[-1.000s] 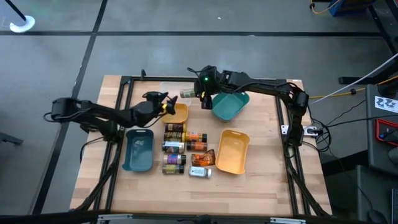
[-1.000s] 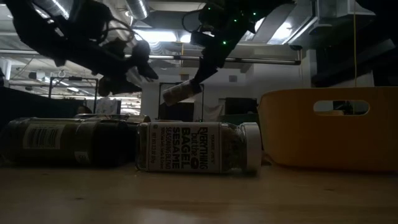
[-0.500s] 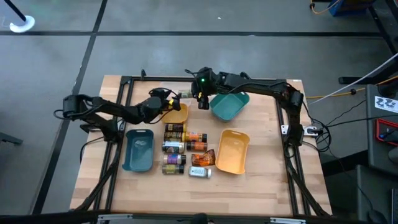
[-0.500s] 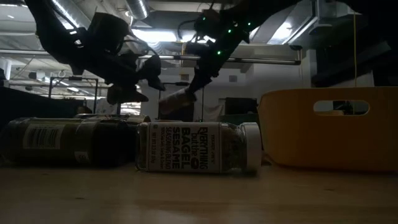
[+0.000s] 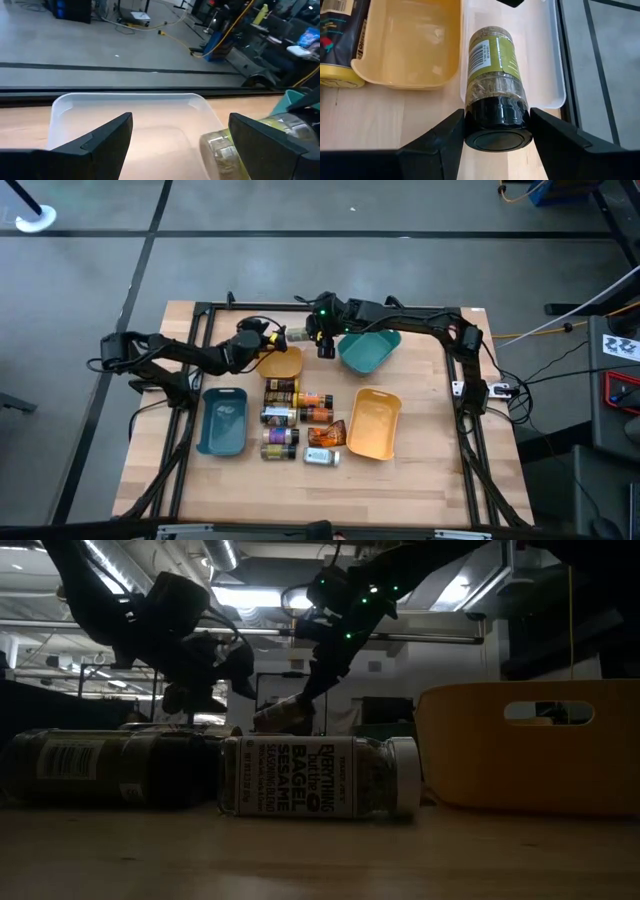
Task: Sort spices by type
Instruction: Put the black seasoning bottle into the transparent bin
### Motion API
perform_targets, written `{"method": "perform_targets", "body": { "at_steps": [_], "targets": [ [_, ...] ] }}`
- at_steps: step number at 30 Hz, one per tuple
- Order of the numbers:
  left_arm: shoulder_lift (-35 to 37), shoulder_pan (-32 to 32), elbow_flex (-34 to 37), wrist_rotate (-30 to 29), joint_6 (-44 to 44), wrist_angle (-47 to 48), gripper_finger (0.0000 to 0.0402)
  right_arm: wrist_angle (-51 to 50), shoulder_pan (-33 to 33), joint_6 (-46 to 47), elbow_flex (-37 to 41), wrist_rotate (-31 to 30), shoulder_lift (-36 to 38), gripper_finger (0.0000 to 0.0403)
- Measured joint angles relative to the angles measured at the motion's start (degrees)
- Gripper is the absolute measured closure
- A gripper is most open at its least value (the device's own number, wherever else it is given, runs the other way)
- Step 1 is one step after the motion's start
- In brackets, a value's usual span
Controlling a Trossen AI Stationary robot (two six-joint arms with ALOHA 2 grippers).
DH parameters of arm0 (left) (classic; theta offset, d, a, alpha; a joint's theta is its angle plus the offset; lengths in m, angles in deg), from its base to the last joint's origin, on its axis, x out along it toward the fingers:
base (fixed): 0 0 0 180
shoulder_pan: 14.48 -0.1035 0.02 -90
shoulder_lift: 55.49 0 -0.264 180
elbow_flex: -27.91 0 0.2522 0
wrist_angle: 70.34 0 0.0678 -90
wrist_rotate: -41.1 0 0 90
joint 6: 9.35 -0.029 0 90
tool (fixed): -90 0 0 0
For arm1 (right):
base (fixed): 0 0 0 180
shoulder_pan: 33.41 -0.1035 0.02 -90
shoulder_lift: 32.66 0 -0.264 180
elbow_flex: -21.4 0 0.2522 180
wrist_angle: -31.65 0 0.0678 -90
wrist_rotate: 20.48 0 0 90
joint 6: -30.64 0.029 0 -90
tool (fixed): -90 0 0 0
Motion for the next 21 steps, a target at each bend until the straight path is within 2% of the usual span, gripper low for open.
{"method": "perform_targets", "body": {
  "at_steps": [13,21],
  "targets": [
    [0.0,-0.12,0.02,3.45,2.45,4.7,0.0082,2.49,-0.01,0.02,0.0,-0.05,0.01,0.0191],
    [0.0,-0.12,0.02,3.62,2.97,6.15,0.0082,2.52,-0.02,0.35,0.0,0.22,0.01,0.0191]
  ]
}}
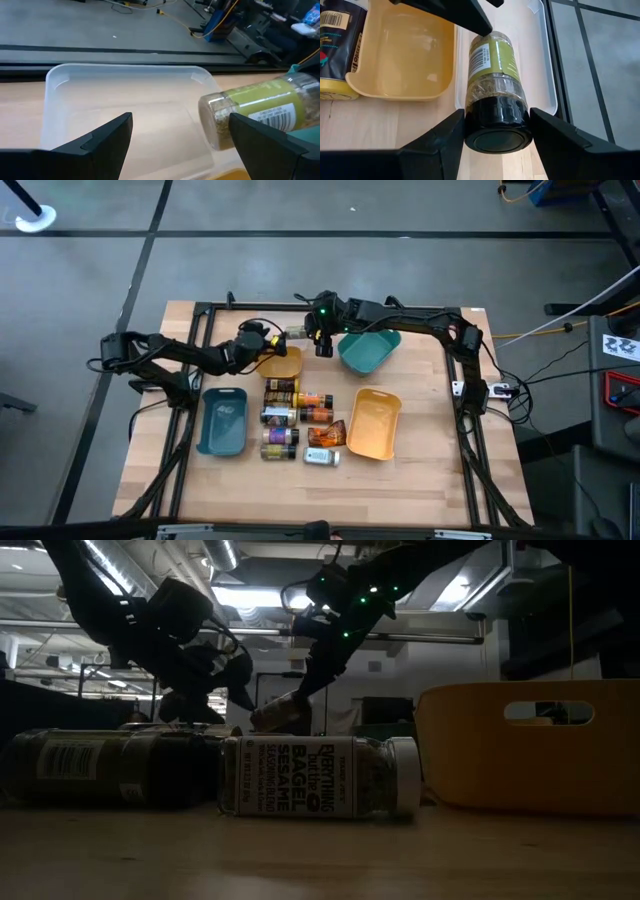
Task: Sort spices by type
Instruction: Put the black seasoning bottle into the transparent bin
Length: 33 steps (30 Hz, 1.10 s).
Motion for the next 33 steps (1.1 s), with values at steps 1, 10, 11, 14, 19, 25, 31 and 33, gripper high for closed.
{"method": "perform_targets", "body": {
  "at_steps": [1,10,11,14,19,25,31,33],
  "targets": [
    [0.0,0.0,0.0,0.0,0.02,0.2,0.0082,0.02,0.0,0.05,0.0,0.23,-0.01,0.0191],
    [0.0,0.01,0.0,1.4,-0.17,1.25,0.0082,0.23,0.0,0.22,0.0,3.71,-0.01,0.0191],
    [0.0,0.02,0.0,1.63,-0.17,1.21,0.0082,0.29,0.0,0.22,0.0,4.29,0.01,0.0191],
    [0.0,0.0,0.0,2.51,-0.17,1.21,0.0082,0.35,0.0,0.22,0.0,4.83,-0.01,0.0191],
    [0.0,0.0,0.0,2.6,-0.17,1.2,0.0082,0.31,0.0,0.21,0.0,4.85,0.02,0.0191],
    [0.0,0.0,0.0,2.6,-0.17,1.2,0.0082,0.28,0.0,1.7,0.0,4.83,0.02,0.0191],
    [0.0,0.0,0.0,2.6,-0.17,1.2,0.0082,0.26,0.0,1.77,0.0,4.81,0.02,0.0191],
    [0.0,0.0,0.0,2.6,-0.2,1.2,0.0082,0.29,0.0,1.89,0.0,4.81,-0.05,0.0191]
  ]
}}
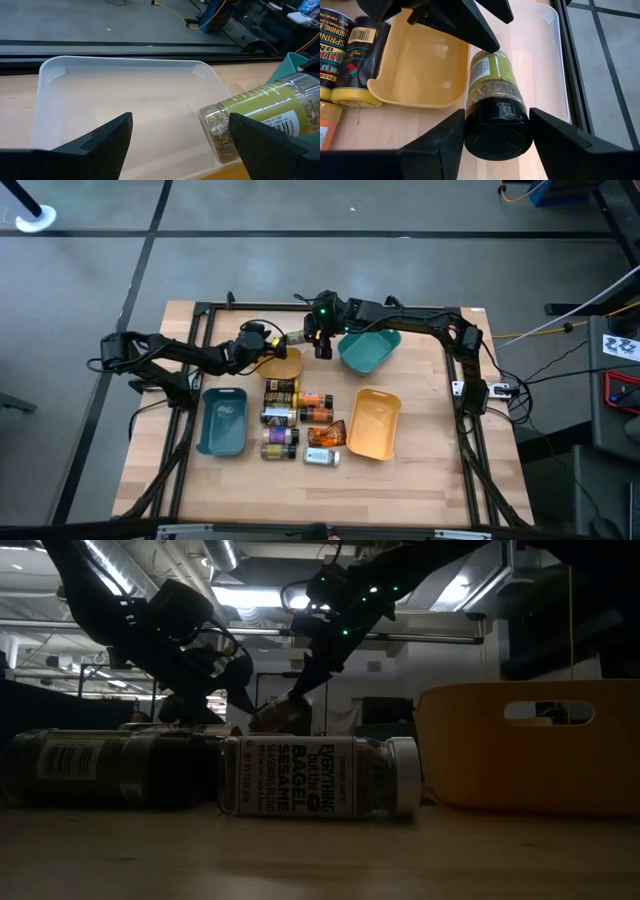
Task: Sort spices by type
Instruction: Put the black seasoning bottle into the transparent bin
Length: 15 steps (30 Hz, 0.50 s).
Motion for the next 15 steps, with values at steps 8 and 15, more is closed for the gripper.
{"method": "perform_targets", "body": {
  "at_steps": [8,15],
  "targets": [
    [0.0,0.0,0.0,0.0,0.0,-0.02,0.0082,0.05,0.0,1.27,0.07,-3.79,-0.6,0.0191],
    [0.0,0.0,0.0,0.0,0.0,-0.04,0.0082,0.12,0.04,1.28,0.07,-6.54,-0.6,0.0191]
  ]
}}
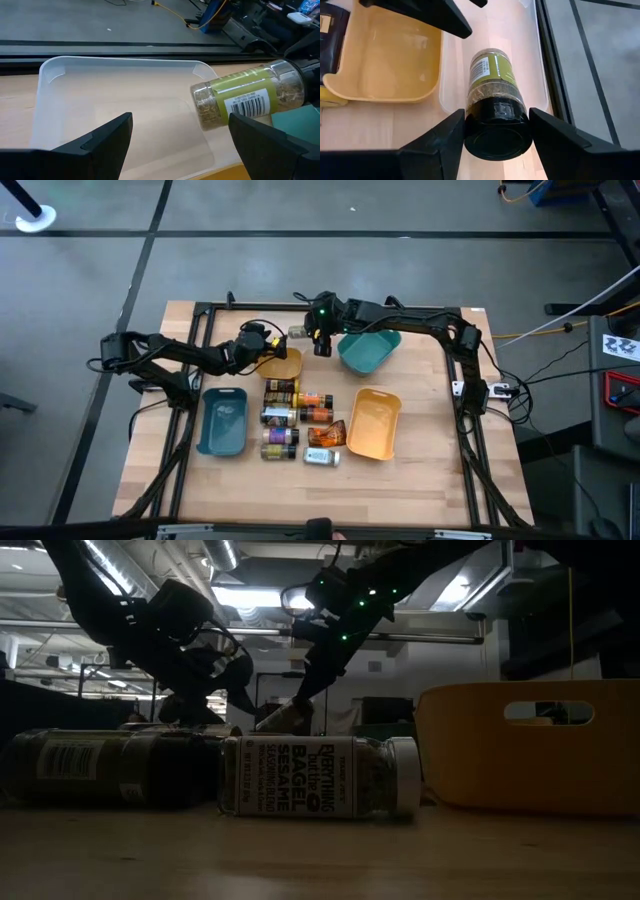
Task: Sort spices by type
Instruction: Put the black seasoning bottle into the transparent bin
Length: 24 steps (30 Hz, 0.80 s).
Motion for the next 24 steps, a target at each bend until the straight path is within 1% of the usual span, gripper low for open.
{"method": "perform_targets", "body": {
  "at_steps": [19,24],
  "targets": [
    [0.0,0.17,0.0,0.0,1.09,-0.04,0.0082,-0.61,0.0,0.22,0.0,0.04,0.0,0.0191],
    [0.0,0.17,0.0,0.0,1.07,-0.06,0.0082,-0.6,0.0,1.56,-0.01,0.07,-0.02,0.0191]
  ]
}}
